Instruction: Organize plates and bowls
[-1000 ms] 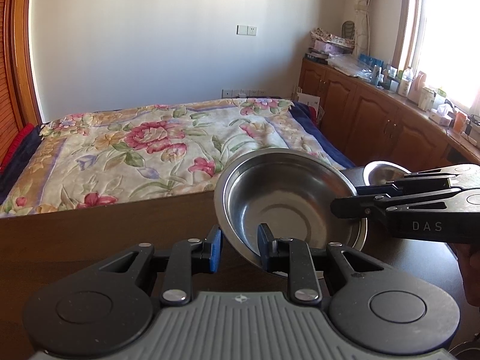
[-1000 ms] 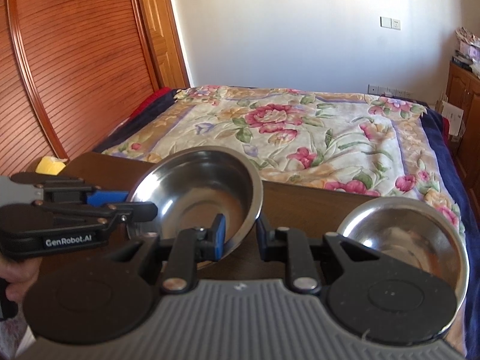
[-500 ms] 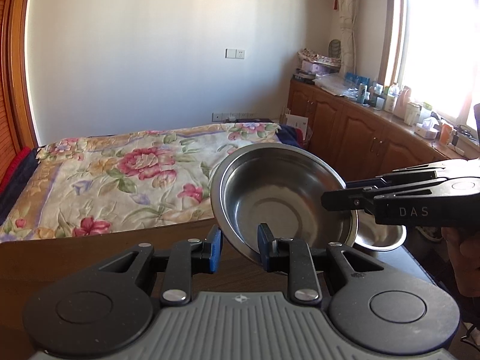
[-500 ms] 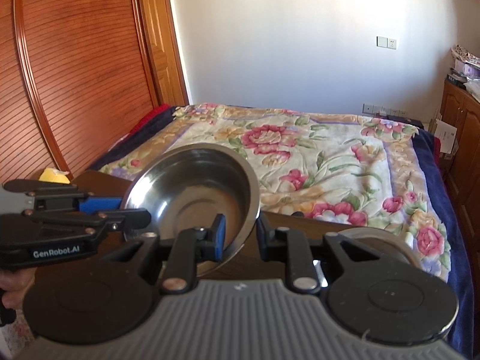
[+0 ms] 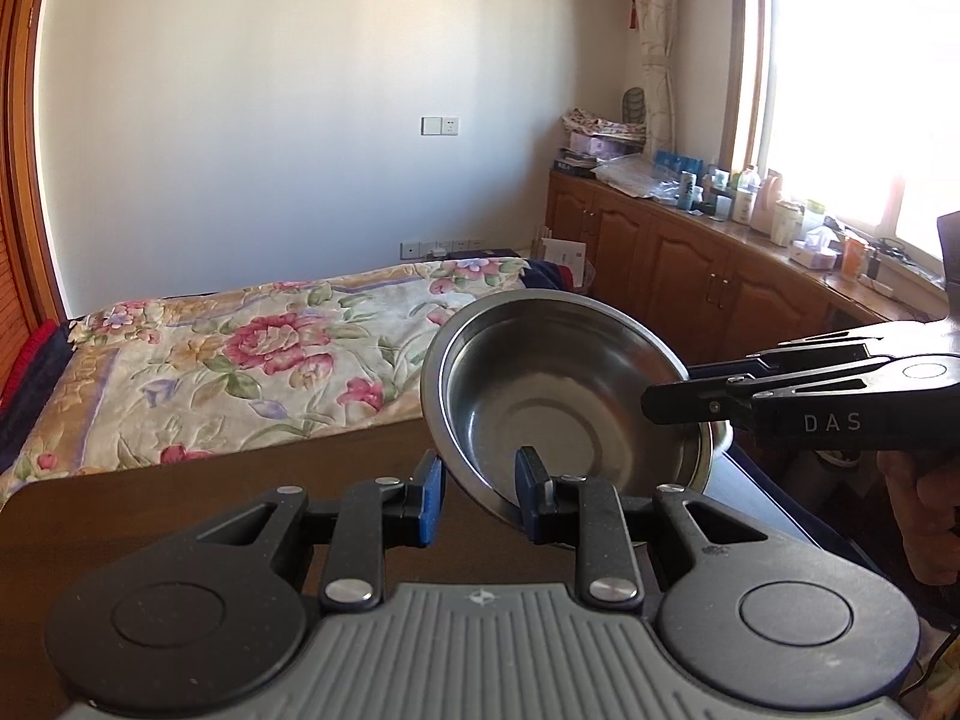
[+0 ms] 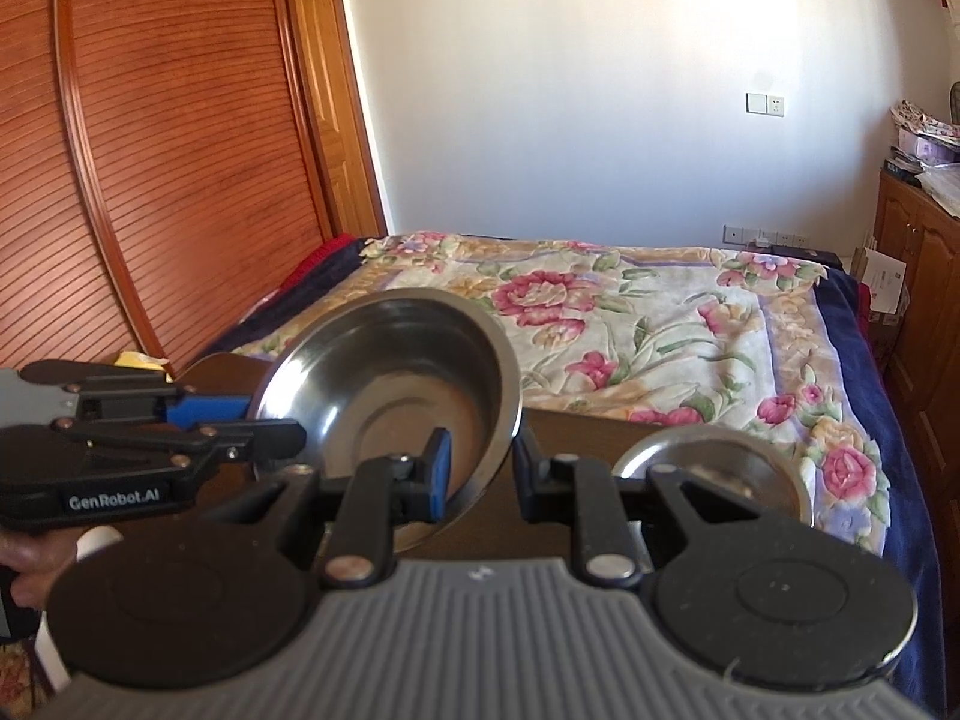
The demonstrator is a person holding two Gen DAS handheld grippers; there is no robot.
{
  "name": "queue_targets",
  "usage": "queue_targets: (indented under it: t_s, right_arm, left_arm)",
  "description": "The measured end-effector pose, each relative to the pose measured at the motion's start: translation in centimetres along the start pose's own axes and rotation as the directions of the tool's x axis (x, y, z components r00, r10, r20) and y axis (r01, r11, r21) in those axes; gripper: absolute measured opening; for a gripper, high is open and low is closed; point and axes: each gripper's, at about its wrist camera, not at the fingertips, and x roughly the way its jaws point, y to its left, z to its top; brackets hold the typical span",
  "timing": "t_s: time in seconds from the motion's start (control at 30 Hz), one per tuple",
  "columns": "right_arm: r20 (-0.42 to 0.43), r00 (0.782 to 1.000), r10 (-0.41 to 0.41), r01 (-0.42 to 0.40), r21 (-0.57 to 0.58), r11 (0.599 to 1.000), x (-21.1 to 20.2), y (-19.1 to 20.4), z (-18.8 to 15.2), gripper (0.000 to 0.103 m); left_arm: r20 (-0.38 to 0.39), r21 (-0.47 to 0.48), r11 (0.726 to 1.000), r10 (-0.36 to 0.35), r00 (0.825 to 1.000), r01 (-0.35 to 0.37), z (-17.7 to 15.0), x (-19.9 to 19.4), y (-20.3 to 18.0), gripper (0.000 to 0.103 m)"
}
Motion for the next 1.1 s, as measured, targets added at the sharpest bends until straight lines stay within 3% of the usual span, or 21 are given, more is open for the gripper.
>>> queue_targets:
  t_s: [0.6, 0.9, 1.1]
  right_arm:
    - [-0.015, 0.999, 0.029, -0.028, 0.022, 0.999, -6.2, 2.4, -6.1, 0.024]
    - [-0.07, 0.997, 0.032, -0.031, 0.018, 0.999, -7.8, 4.1, -9.7, 0.024]
    - [-0.109, 0.994, 0.019, -0.019, 0.005, 1.0, -7.6, 4.7, -11.0, 0.024]
  left_arm:
    - [-0.048, 0.003, 0.996, -0.085, 0.995, 0.085, -7.1, -7.5, -3.6, 0.027]
    - [-0.127, 0.025, 0.994, -0.107, 0.986, 0.111, -10.7, -8.5, -4.6, 0.027]
    - [-0.149, 0.066, 0.994, -0.08, 0.986, 0.09, -11.7, -8.2, -5.0, 0.027]
